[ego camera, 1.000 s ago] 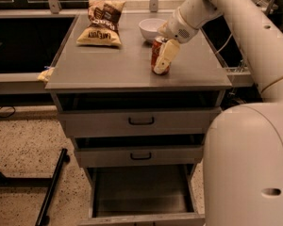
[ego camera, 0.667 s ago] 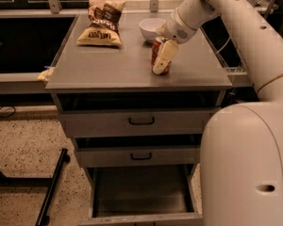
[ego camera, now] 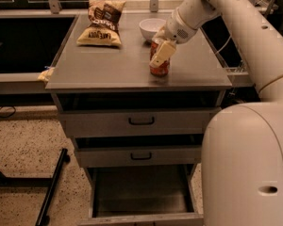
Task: Place coke can into bottom drawer
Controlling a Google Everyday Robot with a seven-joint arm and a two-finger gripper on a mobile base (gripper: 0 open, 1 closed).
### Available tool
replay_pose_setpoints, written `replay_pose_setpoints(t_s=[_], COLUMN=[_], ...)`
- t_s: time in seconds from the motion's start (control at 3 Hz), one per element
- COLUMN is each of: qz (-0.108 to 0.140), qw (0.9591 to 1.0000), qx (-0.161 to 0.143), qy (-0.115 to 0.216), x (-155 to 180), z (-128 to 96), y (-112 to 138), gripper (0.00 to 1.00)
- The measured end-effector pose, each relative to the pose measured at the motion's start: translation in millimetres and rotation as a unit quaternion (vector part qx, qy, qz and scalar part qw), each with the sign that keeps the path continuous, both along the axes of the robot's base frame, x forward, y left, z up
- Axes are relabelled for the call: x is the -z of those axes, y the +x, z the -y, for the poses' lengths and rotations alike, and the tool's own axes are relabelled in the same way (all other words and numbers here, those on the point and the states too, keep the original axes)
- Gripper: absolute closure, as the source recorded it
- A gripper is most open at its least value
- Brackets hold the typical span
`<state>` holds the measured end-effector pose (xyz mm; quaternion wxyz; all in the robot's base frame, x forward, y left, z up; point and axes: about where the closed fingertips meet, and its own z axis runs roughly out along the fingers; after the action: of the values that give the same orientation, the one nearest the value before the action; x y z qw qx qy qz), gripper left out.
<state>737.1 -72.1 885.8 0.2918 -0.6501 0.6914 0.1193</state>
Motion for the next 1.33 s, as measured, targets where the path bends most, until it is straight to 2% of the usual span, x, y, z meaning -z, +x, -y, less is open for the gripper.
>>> replay_pose_setpoints(t_s=[0.67,1.0,1.33], qz=[0.0,0.001,0.047], qw=[1.0,1.0,0.9987], qx=[-0.001,-0.004,0.004], qy=[0.0,0.0,0.02], x=[-5.6,-11.8,-62.0], z=[0.2,0.5,16.9], y=[-2.6,-13.5,-62.4], gripper=[0.96,1.0,1.0])
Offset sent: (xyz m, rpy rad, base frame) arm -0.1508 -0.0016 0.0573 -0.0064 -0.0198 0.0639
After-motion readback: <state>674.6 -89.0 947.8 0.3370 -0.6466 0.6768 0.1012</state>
